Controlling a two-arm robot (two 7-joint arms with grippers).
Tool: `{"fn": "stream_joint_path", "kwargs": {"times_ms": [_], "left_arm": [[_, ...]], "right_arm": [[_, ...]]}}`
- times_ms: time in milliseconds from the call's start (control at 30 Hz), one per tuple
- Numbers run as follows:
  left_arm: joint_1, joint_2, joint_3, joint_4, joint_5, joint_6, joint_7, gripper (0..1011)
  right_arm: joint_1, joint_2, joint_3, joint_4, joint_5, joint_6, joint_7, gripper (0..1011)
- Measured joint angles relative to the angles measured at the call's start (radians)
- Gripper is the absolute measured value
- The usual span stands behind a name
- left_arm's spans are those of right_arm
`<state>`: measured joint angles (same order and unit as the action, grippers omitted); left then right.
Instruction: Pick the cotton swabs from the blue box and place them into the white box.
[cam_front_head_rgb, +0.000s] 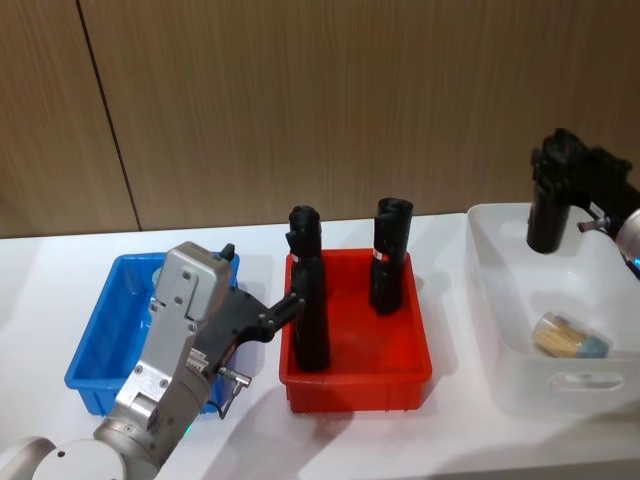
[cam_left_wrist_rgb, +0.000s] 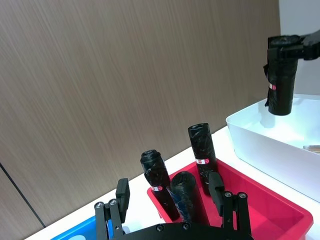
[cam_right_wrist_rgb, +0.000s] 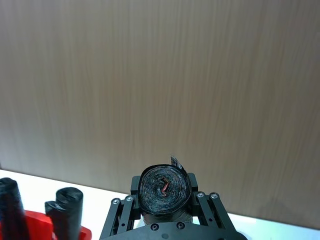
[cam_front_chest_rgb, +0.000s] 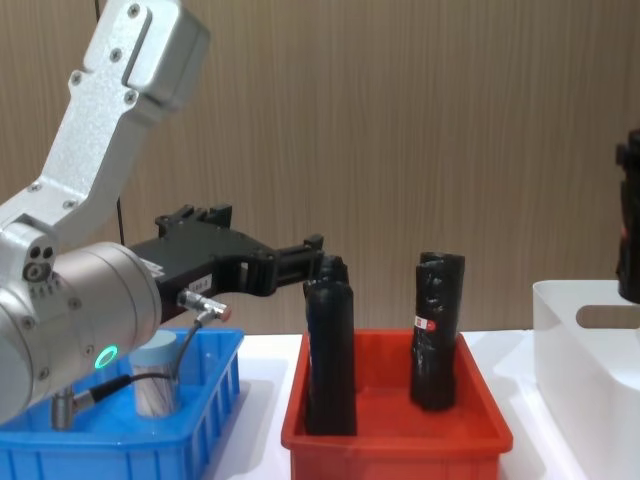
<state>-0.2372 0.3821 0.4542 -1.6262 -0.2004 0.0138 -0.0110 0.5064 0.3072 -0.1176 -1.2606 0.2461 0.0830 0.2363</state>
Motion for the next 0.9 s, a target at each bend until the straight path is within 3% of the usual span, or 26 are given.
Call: {"fn": "stream_joint_path", "kwargs": {"times_ms": [200, 433, 700, 800, 900], "left_arm": [[0.0, 0.0, 0.0, 0.0, 0.0, 0.0, 0.0, 1004], [0.0, 0.0, 0.0, 0.0, 0.0, 0.0, 0.0, 1004], [0.0, 0.0, 0.0, 0.0, 0.0, 0.0, 0.0, 1004], [0.0, 0.0, 0.0, 0.0, 0.0, 0.0, 0.0, 1004], [0.0, 0.0, 0.0, 0.0, 0.0, 0.0, 0.0, 1004]], "right_arm": [[0.029, -0.007, -0.003, 0.082, -0.007, -0.023, -0.002, 515], [0.065, -0.018, -0.009, 0.179, -0.014, -0.054, -0.006, 704], [0.086, -0.025, -0.012, 0.236, -0.017, -0.079, -0.008, 935], [0.093, -0.027, -0.014, 0.254, -0.02, -0.087, -0.008, 1002], [0.096, -0.028, -0.014, 0.262, -0.021, -0.091, -0.009, 1002]]}}
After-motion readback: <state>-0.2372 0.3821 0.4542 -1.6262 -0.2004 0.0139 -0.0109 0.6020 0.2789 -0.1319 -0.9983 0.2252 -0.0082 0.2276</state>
